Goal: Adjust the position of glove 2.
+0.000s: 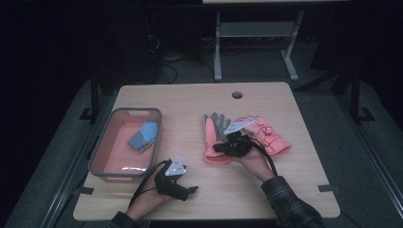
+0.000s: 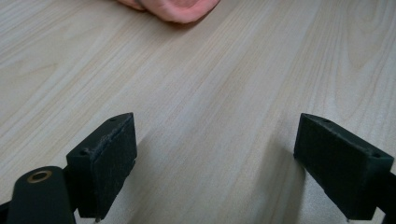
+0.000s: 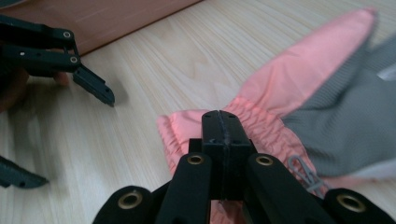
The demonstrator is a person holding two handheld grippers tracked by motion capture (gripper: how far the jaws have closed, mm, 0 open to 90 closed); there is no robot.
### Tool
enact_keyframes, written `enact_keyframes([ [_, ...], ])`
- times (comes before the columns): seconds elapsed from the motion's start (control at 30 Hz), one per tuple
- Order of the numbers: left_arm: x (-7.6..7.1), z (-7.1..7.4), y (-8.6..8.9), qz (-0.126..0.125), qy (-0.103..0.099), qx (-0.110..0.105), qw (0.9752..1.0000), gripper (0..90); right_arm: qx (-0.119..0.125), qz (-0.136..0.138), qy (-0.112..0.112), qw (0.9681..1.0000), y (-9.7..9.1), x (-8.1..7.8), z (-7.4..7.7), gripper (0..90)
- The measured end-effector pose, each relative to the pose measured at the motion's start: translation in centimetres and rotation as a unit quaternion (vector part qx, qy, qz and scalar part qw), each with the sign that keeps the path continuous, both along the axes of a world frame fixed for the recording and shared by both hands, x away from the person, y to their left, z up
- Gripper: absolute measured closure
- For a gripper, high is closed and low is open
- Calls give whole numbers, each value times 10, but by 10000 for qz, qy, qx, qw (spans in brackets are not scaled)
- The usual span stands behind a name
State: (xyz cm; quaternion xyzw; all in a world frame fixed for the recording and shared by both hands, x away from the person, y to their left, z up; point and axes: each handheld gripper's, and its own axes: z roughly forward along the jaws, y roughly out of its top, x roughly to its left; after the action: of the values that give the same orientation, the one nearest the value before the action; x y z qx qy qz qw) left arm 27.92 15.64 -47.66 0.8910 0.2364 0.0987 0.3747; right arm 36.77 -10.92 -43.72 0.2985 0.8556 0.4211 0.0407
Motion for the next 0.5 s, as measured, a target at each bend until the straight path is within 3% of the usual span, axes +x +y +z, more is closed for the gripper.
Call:
enact_keyframes([
  [0.5,0,0,0,10,7,-27,10000,123,-163,-188,64,9997,-45,-15,1,900],
])
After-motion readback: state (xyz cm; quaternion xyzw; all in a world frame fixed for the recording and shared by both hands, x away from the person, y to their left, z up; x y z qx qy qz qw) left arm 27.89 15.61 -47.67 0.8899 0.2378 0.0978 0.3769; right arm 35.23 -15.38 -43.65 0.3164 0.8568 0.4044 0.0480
